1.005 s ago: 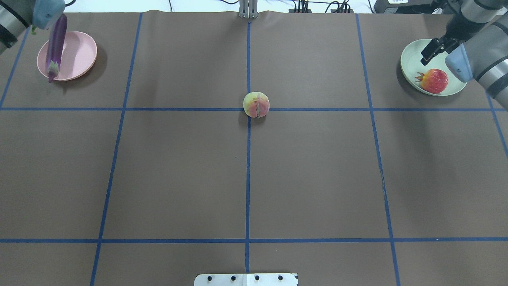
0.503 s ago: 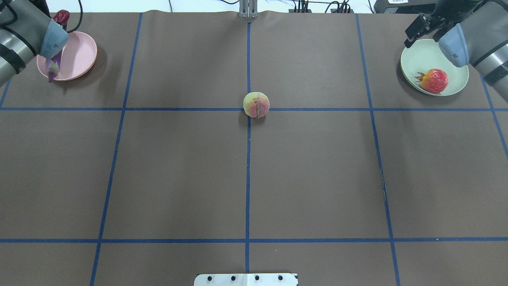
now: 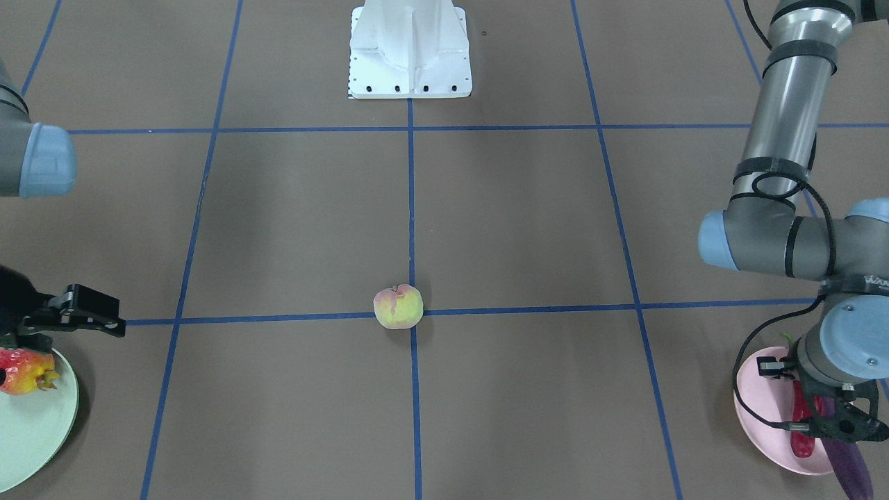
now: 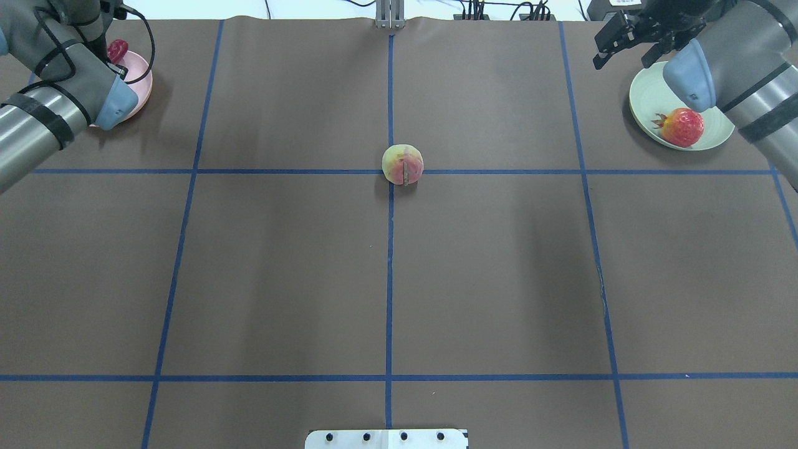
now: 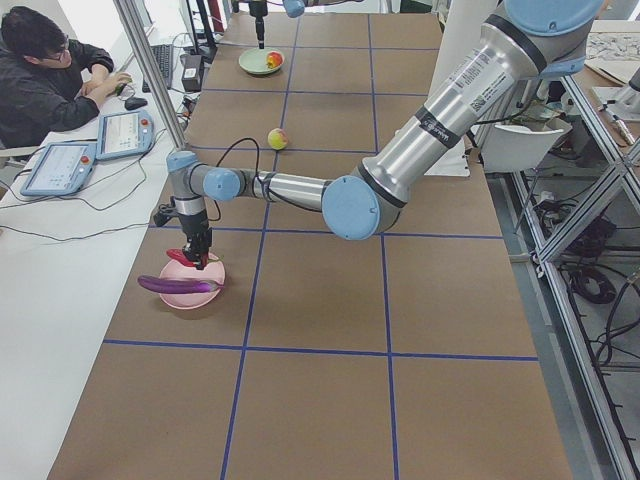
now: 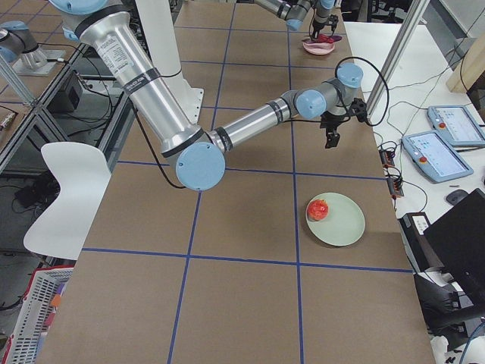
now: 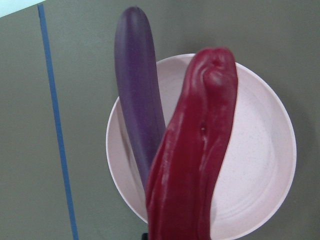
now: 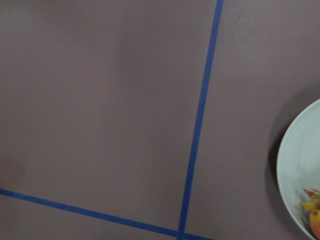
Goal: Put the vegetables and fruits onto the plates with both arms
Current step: 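Release chili on pink plate while right gripper grasps the peach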
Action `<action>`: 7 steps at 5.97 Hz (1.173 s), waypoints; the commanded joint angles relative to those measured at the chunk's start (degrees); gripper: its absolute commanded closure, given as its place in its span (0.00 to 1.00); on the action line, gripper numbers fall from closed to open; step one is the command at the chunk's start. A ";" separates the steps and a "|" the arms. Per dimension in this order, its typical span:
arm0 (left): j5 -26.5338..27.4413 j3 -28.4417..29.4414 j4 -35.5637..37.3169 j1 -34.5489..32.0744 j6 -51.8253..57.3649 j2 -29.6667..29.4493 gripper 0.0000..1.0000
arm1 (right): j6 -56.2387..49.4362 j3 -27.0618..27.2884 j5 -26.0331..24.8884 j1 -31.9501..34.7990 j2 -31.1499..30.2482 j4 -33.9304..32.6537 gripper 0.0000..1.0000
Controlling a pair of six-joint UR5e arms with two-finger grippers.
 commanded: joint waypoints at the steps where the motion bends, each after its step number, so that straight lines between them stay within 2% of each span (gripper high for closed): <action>1: 0.99 1.19 -1.46 0.27 -0.15 -0.23 0.38 | 8.48 3.94 -0.01 -3.81 0.88 -0.92 0.00; 2: 0.99 1.02 -1.63 0.27 -0.15 -0.41 0.01 | 12.00 3.95 -0.62 -6.44 2.37 -1.44 0.00; 6: 0.20 -0.91 -0.67 -3.32 0.55 -1.20 0.00 | 24.15 1.33 -10.26 -17.95 9.92 -1.54 0.00; 7: -4.76 -3.70 2.46 -5.33 0.73 -1.20 0.00 | 26.43 -2.08 -13.78 -20.94 13.51 -1.45 0.00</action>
